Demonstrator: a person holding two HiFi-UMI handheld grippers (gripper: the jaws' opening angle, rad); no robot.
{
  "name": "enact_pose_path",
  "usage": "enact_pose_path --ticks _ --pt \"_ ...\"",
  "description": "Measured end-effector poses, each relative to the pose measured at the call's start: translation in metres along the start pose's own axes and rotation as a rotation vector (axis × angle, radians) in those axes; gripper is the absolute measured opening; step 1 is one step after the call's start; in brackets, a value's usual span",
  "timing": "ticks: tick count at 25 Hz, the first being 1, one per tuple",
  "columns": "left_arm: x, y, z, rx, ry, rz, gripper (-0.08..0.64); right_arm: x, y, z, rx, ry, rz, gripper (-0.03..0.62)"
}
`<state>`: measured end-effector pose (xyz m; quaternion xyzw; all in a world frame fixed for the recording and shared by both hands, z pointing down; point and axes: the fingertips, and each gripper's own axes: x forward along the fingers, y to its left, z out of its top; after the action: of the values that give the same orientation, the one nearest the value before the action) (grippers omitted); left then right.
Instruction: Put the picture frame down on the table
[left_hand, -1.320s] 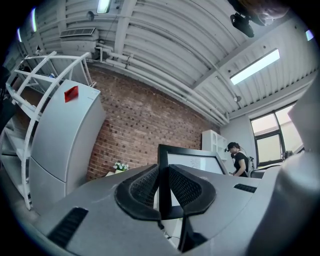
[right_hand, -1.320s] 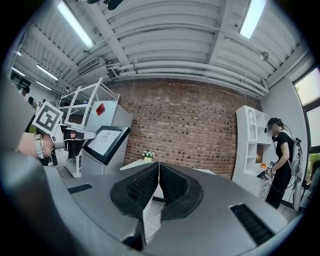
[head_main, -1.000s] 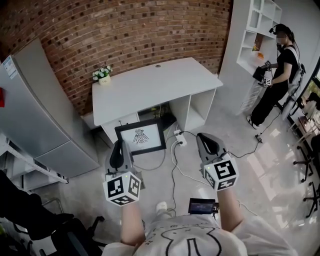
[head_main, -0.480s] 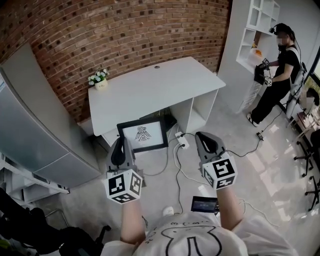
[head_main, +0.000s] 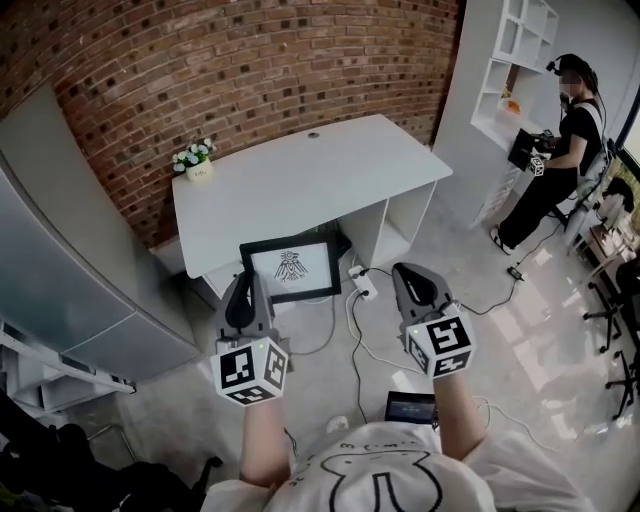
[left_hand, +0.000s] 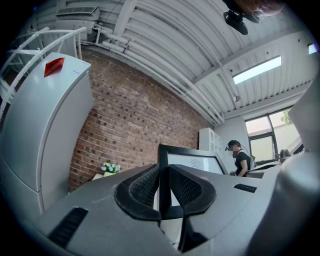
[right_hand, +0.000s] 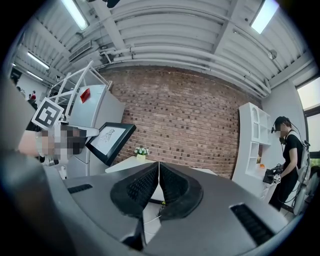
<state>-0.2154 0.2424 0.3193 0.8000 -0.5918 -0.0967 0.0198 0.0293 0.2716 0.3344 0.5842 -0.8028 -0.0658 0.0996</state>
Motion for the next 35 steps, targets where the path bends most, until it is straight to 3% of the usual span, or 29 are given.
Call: enact_pose_path --ticks 6,17,35 --pt "0.012 0.009 -0.009 -0.007 0.014 0.018 0.069 0.018 0.007 -0.004 -0.015 0.011 0.034 0.018" --pt "0.064 0.0 -0.017 0.0 -0.003 0.037 0.069 0.063 -0.027 -0.013 -0.002 -0.005 0.062 0.018" --pt "0.199 -0.024 -0.022 0.032 -0.019 0.071 0.069 0.178 -0.129 -0.012 0.033 -0.045 0.099 0.018"
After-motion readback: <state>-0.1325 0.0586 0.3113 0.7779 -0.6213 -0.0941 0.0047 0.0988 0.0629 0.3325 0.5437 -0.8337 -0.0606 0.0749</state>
